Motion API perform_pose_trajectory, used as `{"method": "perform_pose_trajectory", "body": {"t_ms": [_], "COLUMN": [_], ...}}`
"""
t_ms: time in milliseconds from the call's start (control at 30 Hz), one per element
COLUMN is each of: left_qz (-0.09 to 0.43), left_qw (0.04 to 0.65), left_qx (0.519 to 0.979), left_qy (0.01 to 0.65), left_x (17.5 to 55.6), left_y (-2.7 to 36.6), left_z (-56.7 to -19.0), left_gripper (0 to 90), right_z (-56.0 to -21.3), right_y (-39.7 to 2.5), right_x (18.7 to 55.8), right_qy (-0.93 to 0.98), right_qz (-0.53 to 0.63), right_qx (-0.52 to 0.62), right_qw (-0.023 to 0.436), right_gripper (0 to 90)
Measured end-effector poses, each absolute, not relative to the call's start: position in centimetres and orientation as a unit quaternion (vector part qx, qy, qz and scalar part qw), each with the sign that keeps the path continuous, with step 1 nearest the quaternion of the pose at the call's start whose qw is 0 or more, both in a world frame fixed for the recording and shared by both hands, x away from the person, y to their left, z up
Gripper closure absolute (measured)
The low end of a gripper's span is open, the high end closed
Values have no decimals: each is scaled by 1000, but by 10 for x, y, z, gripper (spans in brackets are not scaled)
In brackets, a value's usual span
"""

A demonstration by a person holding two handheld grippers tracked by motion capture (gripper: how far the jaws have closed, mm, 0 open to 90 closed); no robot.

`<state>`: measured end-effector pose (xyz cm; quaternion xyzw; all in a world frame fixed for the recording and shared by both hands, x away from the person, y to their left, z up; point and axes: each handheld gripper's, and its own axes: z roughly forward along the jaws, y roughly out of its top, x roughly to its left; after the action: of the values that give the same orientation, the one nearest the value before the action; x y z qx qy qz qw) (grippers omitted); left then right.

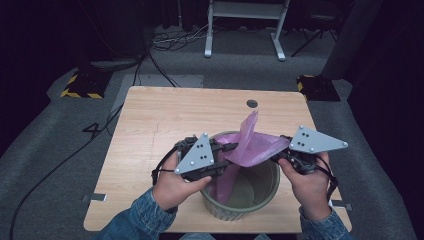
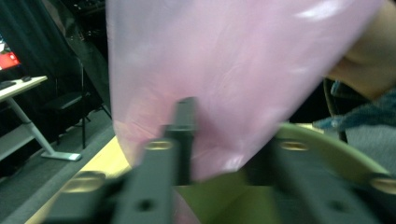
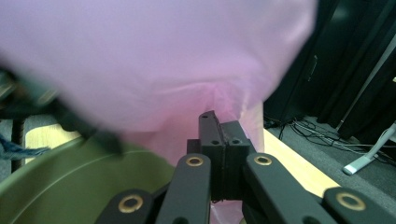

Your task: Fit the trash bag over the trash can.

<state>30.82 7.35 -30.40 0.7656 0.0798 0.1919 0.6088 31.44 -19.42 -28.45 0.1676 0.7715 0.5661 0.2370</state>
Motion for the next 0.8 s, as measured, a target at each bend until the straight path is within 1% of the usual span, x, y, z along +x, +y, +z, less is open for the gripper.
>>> {"method": "perform_pose_trajectory", "body": {"t_ms": [33, 67, 100, 133, 200, 233, 333, 567, 767, 800], "left_qz": [192, 183, 177, 164, 163, 162, 155, 138, 130, 133], "left_qw": [609, 613, 613, 612, 609, 606, 601, 605, 612, 614], "left_qx": [766, 763, 764, 767, 769, 771, 776, 774, 773, 771], "left_qy": [80, 89, 93, 105, 108, 111, 118, 124, 105, 103], "left_x": [308, 311, 313, 317, 318, 320, 325, 332, 328, 327], "left_y": [74, 76, 78, 81, 82, 82, 82, 82, 80, 80], "left_z": [-304, -304, -304, -306, -306, -307, -311, -311, -299, -295], "left_gripper": [867, 867, 888, 896, 898, 898, 899, 900, 899, 895], "right_z": [-285, -285, -286, -288, -289, -289, -291, -284, -267, -261], "right_y": [-194, -195, -196, -197, -199, -199, -201, -202, -198, -195], "right_x": [314, 315, 315, 316, 316, 316, 316, 312, 314, 314], "right_qy": [772, 772, 774, 782, 782, 782, 779, 770, 763, 770], "right_qz": [566, 565, 561, 549, 547, 547, 549, 554, 570, 569], "right_qx": [168, 169, 171, 173, 172, 172, 169, 150, 116, 95], "right_qw": [237, 238, 239, 239, 245, 245, 252, 278, 280, 272], "right_gripper": [861, 802, 714, 587, 475, 475, 379, 311, 305, 447]}}
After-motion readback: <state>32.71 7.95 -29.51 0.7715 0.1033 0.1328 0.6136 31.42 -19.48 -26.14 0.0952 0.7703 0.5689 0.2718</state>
